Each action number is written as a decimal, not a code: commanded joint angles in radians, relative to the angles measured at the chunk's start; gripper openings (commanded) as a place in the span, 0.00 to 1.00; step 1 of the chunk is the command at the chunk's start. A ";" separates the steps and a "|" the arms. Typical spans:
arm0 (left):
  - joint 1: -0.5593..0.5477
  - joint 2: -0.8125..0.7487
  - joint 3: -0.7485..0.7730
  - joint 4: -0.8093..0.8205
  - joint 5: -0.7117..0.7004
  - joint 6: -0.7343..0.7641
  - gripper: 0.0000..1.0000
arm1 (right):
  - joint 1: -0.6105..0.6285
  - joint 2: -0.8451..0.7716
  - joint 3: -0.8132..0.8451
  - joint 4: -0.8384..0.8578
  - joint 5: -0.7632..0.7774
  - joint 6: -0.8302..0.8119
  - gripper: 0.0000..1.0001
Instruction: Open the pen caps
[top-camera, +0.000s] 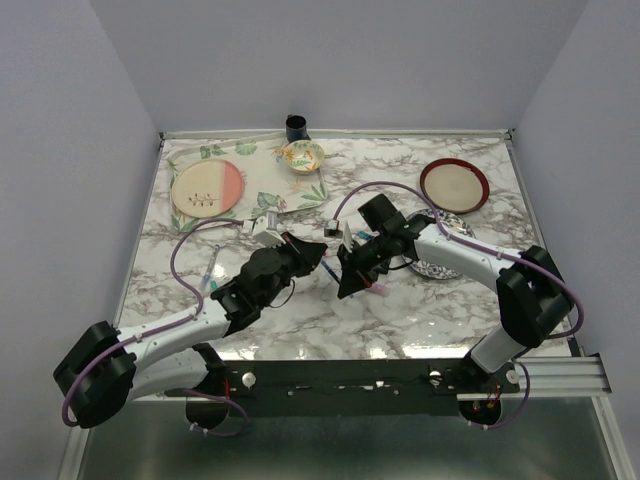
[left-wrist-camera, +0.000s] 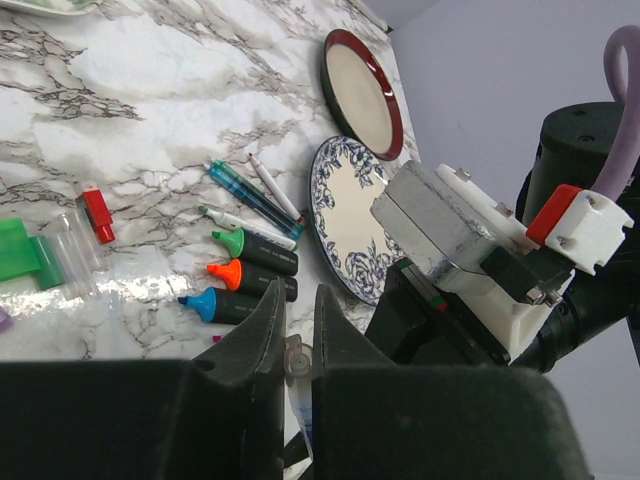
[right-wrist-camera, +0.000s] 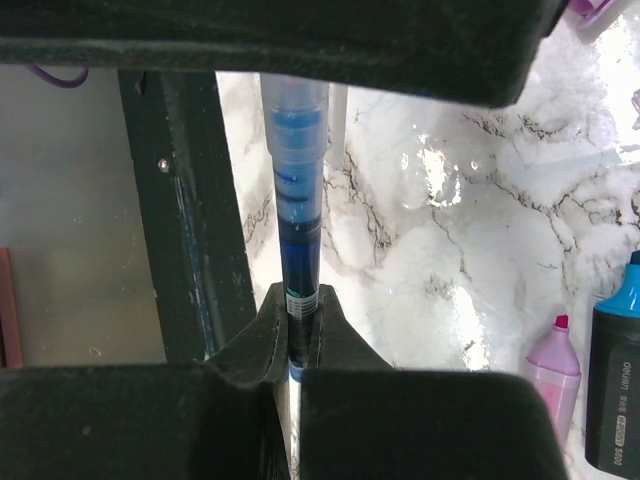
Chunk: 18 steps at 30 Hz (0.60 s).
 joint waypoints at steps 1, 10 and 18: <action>0.012 -0.018 0.022 -0.091 -0.040 0.035 0.00 | 0.005 0.008 0.033 -0.017 0.004 -0.011 0.01; 0.364 -0.317 -0.043 -0.327 -0.031 0.062 0.00 | 0.005 0.034 0.041 -0.058 0.012 -0.048 0.01; 0.542 -0.336 -0.085 -0.371 0.121 0.059 0.00 | 0.016 0.059 0.056 -0.097 0.110 -0.085 0.00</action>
